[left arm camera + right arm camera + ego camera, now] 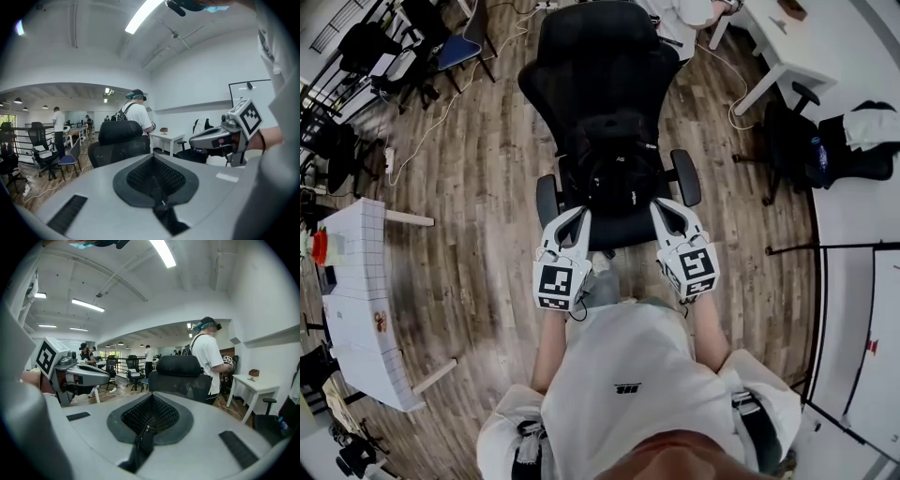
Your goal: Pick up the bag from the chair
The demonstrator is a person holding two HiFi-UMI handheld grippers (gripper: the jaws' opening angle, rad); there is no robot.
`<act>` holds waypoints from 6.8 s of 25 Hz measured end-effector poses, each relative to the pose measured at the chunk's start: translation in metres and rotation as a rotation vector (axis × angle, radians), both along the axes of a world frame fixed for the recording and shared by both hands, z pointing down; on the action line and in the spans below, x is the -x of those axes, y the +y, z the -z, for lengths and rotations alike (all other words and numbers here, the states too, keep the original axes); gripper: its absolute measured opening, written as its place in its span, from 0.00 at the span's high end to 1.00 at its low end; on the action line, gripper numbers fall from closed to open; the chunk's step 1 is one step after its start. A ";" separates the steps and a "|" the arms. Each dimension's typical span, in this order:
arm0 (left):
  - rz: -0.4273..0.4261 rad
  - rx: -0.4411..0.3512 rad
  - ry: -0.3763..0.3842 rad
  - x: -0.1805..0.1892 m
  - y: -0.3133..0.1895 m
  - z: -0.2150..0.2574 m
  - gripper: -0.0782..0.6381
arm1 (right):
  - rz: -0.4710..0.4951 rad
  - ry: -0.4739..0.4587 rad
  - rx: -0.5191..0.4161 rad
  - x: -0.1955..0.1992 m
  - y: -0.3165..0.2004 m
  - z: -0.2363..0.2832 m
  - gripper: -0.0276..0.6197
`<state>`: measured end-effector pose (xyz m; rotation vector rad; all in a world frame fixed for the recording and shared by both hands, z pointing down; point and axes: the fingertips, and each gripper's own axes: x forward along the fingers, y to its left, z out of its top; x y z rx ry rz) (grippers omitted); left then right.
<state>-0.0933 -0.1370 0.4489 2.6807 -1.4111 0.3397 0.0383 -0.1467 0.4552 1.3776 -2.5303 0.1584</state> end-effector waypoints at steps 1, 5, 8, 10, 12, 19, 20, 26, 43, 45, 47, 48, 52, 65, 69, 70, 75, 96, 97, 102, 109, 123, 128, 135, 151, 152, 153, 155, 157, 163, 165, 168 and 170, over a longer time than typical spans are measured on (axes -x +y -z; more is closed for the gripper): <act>-0.007 0.004 -0.008 0.003 -0.009 -0.004 0.87 | -0.008 0.002 0.004 0.002 -0.008 -0.002 0.96; -0.031 0.021 -0.024 0.017 -0.043 -0.019 0.87 | -0.042 0.017 0.022 0.012 -0.038 -0.014 0.96; -0.052 0.036 -0.020 0.024 -0.066 -0.032 0.87 | -0.069 0.033 0.037 0.016 -0.057 -0.025 0.96; -0.065 0.046 -0.017 0.028 -0.081 -0.040 0.87 | -0.087 0.044 0.047 0.020 -0.069 -0.032 0.96; -0.078 0.060 -0.014 0.033 -0.095 -0.049 0.87 | -0.105 0.054 0.060 0.023 -0.082 -0.038 0.96; -0.098 0.106 -0.017 0.038 -0.133 -0.078 0.87 | -0.155 0.103 0.120 0.017 -0.113 -0.067 0.96; -0.099 0.111 -0.019 0.037 -0.137 -0.082 0.87 | -0.161 0.109 0.128 0.015 -0.116 -0.071 0.96; -0.101 0.122 -0.047 0.026 -0.161 -0.096 0.87 | -0.169 0.142 0.174 -0.004 -0.137 -0.095 0.96; 0.023 0.268 -0.112 0.021 -0.202 -0.161 0.86 | -0.122 0.154 0.295 -0.040 -0.189 -0.165 0.90; 0.037 0.286 -0.119 0.018 -0.204 -0.169 0.82 | -0.116 0.155 0.305 -0.046 -0.193 -0.172 0.89; 0.049 0.303 -0.123 0.017 -0.206 -0.176 0.80 | -0.107 0.159 0.316 -0.050 -0.197 -0.180 0.87; 0.055 0.311 -0.126 0.017 -0.207 -0.180 0.79 | -0.100 0.162 0.321 -0.052 -0.199 -0.184 0.86; 0.083 0.341 -0.145 0.018 -0.212 -0.193 0.74 | -0.074 0.172 0.344 -0.055 -0.204 -0.198 0.77; 0.126 0.448 -0.207 0.017 -0.222 -0.245 0.56 | -0.013 0.218 0.394 -0.052 -0.222 -0.236 0.57; 0.139 0.468 -0.199 0.013 -0.223 -0.259 0.56 | -0.005 0.208 0.413 -0.057 -0.229 -0.246 0.56; 0.146 0.471 -0.199 0.013 -0.224 -0.262 0.56 | 0.001 0.206 0.411 -0.057 -0.231 -0.248 0.56; 0.155 0.474 -0.188 0.014 -0.236 -0.261 0.56 | 0.003 0.202 0.428 -0.052 -0.238 -0.259 0.59; 0.163 0.437 -0.120 0.010 -0.241 -0.261 0.84 | -0.030 0.077 0.401 -0.034 -0.241 -0.255 0.84; 0.166 0.436 -0.117 0.010 -0.240 -0.261 0.84 | -0.031 0.076 0.402 -0.034 -0.240 -0.254 0.85; 0.176 0.434 -0.121 0.011 -0.239 -0.258 0.85 | -0.035 0.078 0.430 -0.032 -0.236 -0.252 0.86; 0.174 0.432 -0.112 0.011 -0.236 -0.249 0.86 | -0.064 0.058 0.447 -0.033 -0.231 -0.240 0.87; 0.148 0.407 -0.121 0.017 -0.220 -0.217 0.87 | -0.087 0.002 0.444 -0.029 -0.213 -0.207 0.87; 0.136 0.367 -0.102 0.021 -0.209 -0.189 0.87 | -0.083 -0.006 0.394 -0.024 -0.203 -0.178 0.87; 0.090 0.275 -0.090 0.027 -0.193 -0.140 0.87 | -0.097 -0.030 0.294 -0.018 -0.185 -0.126 0.87; -0.025 0.052 -0.014 0.029 -0.136 -0.026 0.87 | -0.153 -0.096 0.047 -0.018 -0.115 -0.007 0.88; -0.034 0.043 -0.011 0.029 -0.130 -0.020 0.87 | -0.159 -0.100 0.037 -0.019 -0.108 -0.001 0.88; -0.041 0.036 -0.007 0.028 -0.124 -0.014 0.87 | -0.165 -0.106 0.029 -0.019 -0.101 0.005 0.88; -0.054 0.028 0.005 0.025 -0.112 -0.003 0.87 | -0.174 -0.126 0.021 -0.022 -0.089 0.014 0.88; -0.064 0.024 0.012 0.022 -0.100 0.005 0.86 | -0.175 -0.149 0.019 -0.025 -0.077 0.022 0.88; -0.062 0.009 0.019 0.010 -0.060 0.020 0.87 | -0.144 -0.176 -0.007 -0.036 -0.037 0.036 0.90; -0.046 0.005 0.032 0.006 -0.045 0.025 0.87 | -0.124 -0.184 -0.011 -0.039 -0.023 0.039 0.90; -0.010 0.000 0.033 -0.003 -0.021 0.031 0.87 | -0.089 -0.201 -0.012 -0.049 -0.002 0.041 0.90; 0.023 -0.003 0.027 -0.010 -0.003 0.035 0.87 | -0.058 -0.216 -0.013 -0.056 0.012 0.043 0.90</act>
